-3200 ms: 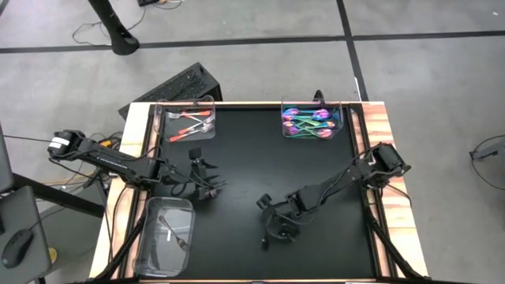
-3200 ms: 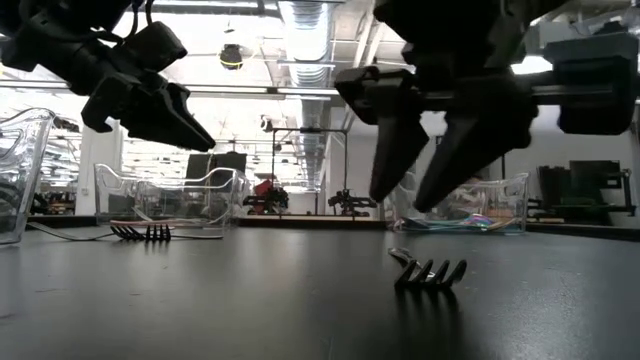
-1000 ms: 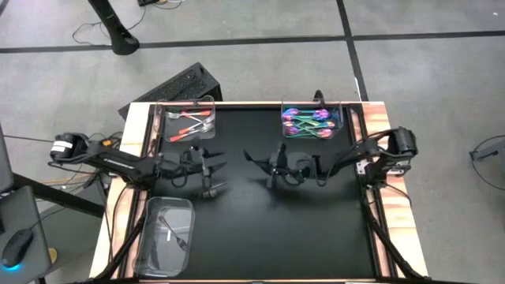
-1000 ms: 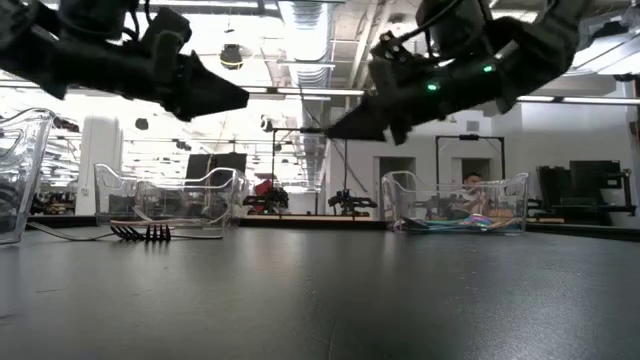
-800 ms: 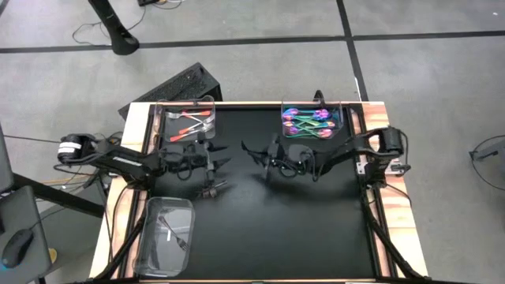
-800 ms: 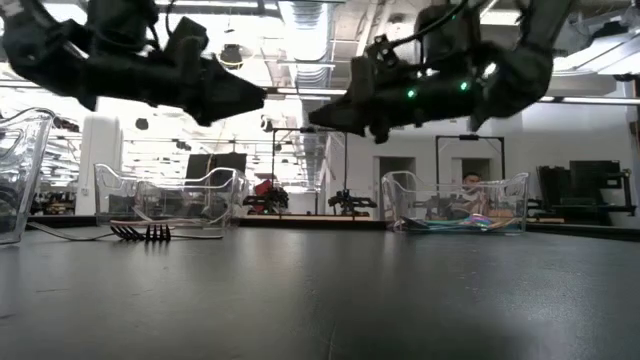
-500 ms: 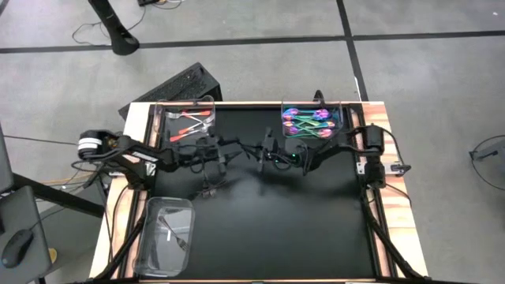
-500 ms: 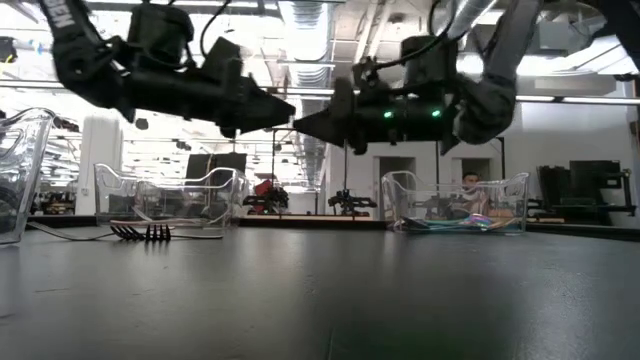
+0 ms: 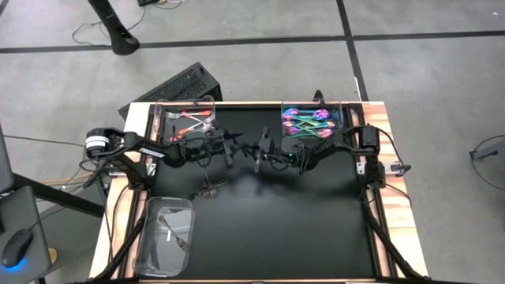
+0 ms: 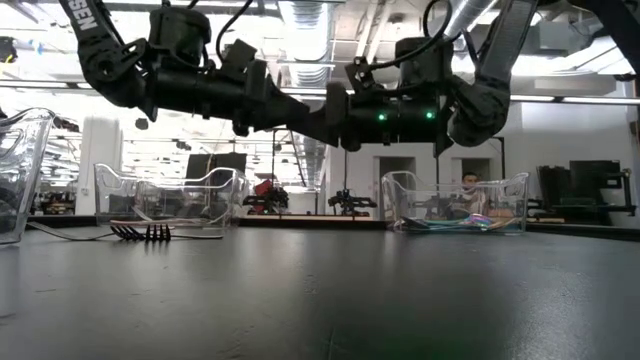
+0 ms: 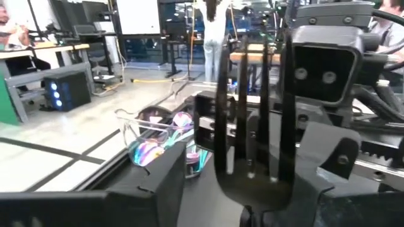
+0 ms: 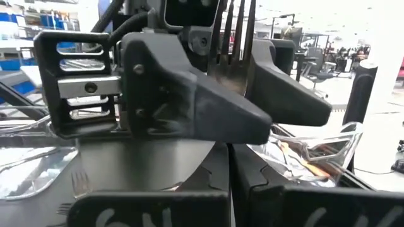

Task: Sort silverware by color (type)
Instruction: Put the black fork into bottom transparent bin

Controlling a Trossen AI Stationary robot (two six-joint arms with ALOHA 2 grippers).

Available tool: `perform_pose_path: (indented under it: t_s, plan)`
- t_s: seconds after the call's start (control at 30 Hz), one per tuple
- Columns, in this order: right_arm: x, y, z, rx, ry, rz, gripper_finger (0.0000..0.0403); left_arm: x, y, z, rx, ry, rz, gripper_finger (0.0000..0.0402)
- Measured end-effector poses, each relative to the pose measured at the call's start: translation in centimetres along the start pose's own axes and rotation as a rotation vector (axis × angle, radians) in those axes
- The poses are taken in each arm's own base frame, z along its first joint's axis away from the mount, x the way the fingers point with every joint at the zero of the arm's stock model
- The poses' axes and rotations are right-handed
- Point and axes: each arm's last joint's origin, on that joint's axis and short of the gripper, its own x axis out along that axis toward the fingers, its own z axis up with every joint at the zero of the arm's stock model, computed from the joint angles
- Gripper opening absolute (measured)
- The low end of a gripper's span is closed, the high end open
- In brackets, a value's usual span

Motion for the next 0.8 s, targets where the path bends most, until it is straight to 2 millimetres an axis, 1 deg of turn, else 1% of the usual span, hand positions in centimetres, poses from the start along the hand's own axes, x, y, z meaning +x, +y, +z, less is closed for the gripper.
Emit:
perform_pose_path:
  t_s: [0.13, 0.33, 0.5, 0.63, 0.7, 0.8]
  plan:
    - [0.0, 0.1, 0.0, -0.005, 0.002, 0.000, 0.0010, 0.0, 0.2, -0.1, -0.019, 0.002, 0.026, 0.0135]
    - [0.0, 0.2, 0.0, -0.043, 0.006, -0.007, 0.0010, -0.3, 0.1, -0.5, 0.007, 0.022, 0.013, 0.0018]
    - [0.0, 0.2, -0.1, -0.043, 0.017, -0.008, 0.0012, -0.3, 0.1, -0.7, 0.034, 0.043, 0.012, 0.0002]
    - [0.0, 0.2, -0.2, -0.003, 0.022, -0.019, 0.0028, -0.5, 0.3, -0.5, 0.071, 0.068, 0.038, 0.0000]
    - [0.0, 0.3, -0.1, 0.021, 0.017, -0.018, 0.0042, -1.0, 0.4, 0.0, 0.076, 0.100, 0.041, 0.0000]
    - [0.0, 0.3, 0.1, 0.032, 0.000, -0.018, 0.0063, -2.6, 0.6, 1.6, 0.084, 0.187, 0.081, 0.0000]
